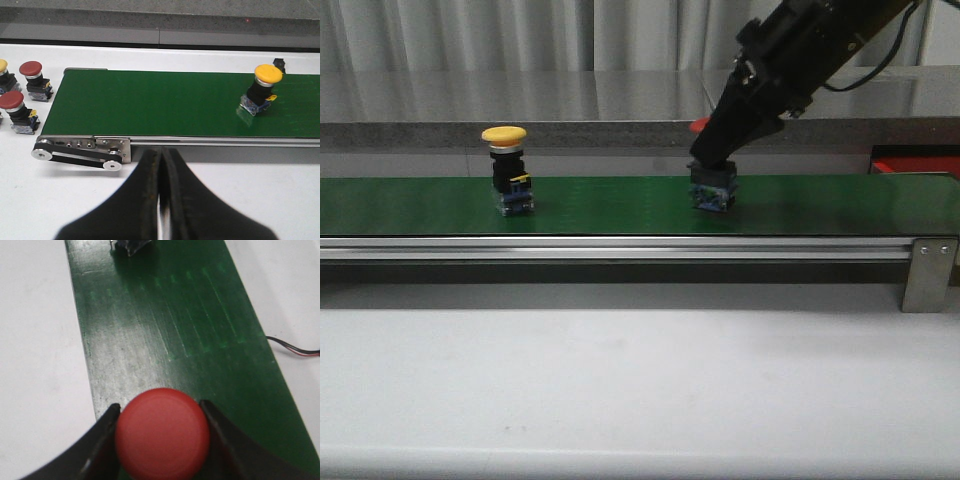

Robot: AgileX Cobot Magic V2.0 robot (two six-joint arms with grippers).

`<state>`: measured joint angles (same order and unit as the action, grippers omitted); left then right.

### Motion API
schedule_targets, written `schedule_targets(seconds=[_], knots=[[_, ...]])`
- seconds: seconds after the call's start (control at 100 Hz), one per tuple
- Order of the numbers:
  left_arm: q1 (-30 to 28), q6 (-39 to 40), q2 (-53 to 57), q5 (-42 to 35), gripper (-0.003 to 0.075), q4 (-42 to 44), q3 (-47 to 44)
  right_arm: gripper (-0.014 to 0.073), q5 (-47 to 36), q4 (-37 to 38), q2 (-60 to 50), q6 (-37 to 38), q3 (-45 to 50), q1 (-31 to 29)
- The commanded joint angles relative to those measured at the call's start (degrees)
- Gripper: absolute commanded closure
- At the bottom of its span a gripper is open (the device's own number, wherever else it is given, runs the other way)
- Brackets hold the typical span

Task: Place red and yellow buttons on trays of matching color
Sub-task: 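Lift the red button into the red tray and open the right gripper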

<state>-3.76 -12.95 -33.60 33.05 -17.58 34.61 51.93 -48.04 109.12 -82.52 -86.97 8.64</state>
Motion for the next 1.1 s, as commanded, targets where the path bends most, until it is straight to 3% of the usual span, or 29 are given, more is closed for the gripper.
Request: schedule_targets(seconds=[0.0,0.28,0.59,0.76,1.09], knots=[[0.3,0.2,0.0,-4.2,0.0741,-1.2,1.5,0.0557,0.4,-2.1,-6.3,0.5,-1.4,-3.2],[0.3,0.2,0.0,-4.2,0.0741,-1.2,1.5,0.0557,-2.8,-3.2,-13.2,1.6,-1.4,-20.6],[0.3,0.2,0.0,-4.2,0.0741,-1.2,1.5,0.0557,-9.7,-11.9,-11.0,1.8,-1.4,-38.7],[0.3,0.2,0.0,-4.2,0.0741,-1.2,1.5,0.0557,-13.2,-15.8,-6.3,1.8,-1.4,-42.2],[0.3,0.2,0.0,-4.2,0.0741,-1.2,1.5,0.0557,-17.1,-22.2,4.8,-0.2,-1.4,-42.4]])
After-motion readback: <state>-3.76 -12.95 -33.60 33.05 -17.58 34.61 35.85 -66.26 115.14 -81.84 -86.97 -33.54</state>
